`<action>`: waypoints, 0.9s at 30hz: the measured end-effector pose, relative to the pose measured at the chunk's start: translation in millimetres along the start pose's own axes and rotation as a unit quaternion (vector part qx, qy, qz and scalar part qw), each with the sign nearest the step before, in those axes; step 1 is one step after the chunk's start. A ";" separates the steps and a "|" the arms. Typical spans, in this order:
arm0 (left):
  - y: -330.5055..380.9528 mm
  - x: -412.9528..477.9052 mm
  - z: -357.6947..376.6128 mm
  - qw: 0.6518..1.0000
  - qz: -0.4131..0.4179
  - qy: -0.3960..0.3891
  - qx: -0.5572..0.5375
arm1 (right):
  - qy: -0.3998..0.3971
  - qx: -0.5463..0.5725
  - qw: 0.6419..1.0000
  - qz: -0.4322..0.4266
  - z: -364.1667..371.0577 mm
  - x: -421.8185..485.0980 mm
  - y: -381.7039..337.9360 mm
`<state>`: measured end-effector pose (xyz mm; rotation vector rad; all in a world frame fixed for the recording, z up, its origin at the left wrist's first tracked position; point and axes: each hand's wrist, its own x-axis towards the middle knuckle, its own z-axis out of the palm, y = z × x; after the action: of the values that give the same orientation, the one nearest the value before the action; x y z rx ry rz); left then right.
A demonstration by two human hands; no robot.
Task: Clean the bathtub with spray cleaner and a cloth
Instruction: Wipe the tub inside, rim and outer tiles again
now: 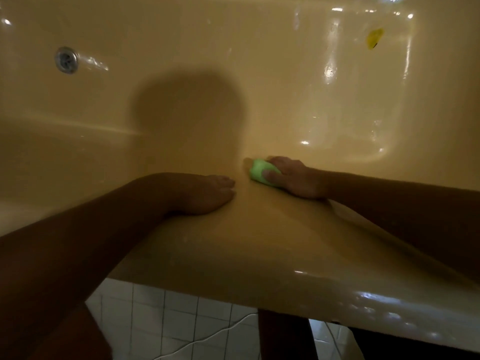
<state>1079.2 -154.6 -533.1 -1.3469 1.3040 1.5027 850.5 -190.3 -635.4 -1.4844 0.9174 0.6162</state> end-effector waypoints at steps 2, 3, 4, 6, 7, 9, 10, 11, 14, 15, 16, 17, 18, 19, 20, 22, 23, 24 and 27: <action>-4.6 6.1 -0.8 1.000 0.009 -0.006 0.000 | 0.042 -0.033 0.996 0.070 3.5 32.7 18.7; -7.1 7.6 -1.9 1.000 0.007 -0.009 0.005 | 0.067 -0.042 0.992 0.095 5.5 44.0 22.5; -8.3 7.8 -3.3 1.000 0.010 -0.010 0.009 | 0.084 -0.049 0.989 0.108 7.7 50.9 22.5; -11.0 7.7 -4.8 1.000 0.020 -0.011 0.005 | 0.071 -0.047 0.990 0.117 7.6 51.8 15.4; -11.4 5.7 -5.1 1.000 0.023 -0.011 0.005 | 0.045 -0.040 0.992 0.113 5.9 45.4 10.5; -14.6 -2.4 -4.9 1.000 0.027 -0.010 0.005 | -0.007 -0.016 0.996 0.085 0.8 18.6 -6.3; -18.1 -6.5 -4.4 0.999 0.032 -0.003 0.002 | -0.019 0.004 0.998 0.062 -1.8 -0.6 -18.9; -23.2 -10.9 -3.8 1.000 0.031 0.001 -0.001 | -0.024 0.026 0.999 0.038 -3.3 -21.9 -33.2; -39.3 -22.5 -3.2 0.999 0.026 0.011 -0.016 | -0.030 0.064 0.997 -0.035 -2.1 -90.3 -82.5; -43.1 -24.1 -3.7 1.000 0.025 0.012 -0.014 | -0.032 0.068 0.995 -0.058 -0.3 -109.4 -94.9; -45.6 -26.6 -5.3 0.999 0.026 0.014 -0.015 | -0.035 0.070 0.994 -0.080 1.4 -127.2 -107.0; -48.3 -27.4 -6.4 0.999 0.029 0.016 -0.017 | -0.038 0.070 0.992 -0.099 3.0 -139.7 -115.8; -50.9 -27.7 -7.0 0.999 0.021 0.017 -0.025 | -0.043 0.069 0.990 -0.111 4.1 -148.5 -123.5; -52.6 -27.7 -8.0 0.999 0.016 0.018 -0.033 | -0.045 0.071 0.989 -0.122 5.6 -150.8 -126.9; -54.5 -28.1 -7.5 0.999 0.008 0.016 -0.038 | -0.045 0.074 0.988 -0.129 6.5 -149.3 -128.5; -58.2 -24.9 -7.2 0.999 0.007 0.011 -0.037 | -0.043 0.082 0.989 -0.119 7.4 -132.9 -123.1; -58.3 -23.6 -7.5 0.999 0.007 0.007 -0.038 | -0.041 0.087 0.990 -0.102 7.5 -120.5 -118.0; -57.7 -23.6 -8.4 0.999 0.009 0.003 -0.036 | -0.034 0.090 0.992 -0.085 8.0 -105.6 -111.7; -64.0 -18.2 -11.6 0.999 0.021 0.001 -0.041 | -0.015 0.081 0.995 -0.057 9.1 -49.4 -84.5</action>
<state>1146.4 -149.3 -528.3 -1.3796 1.2916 1.5989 894.6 -175.2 -548.9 -1.3686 0.8339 0.4683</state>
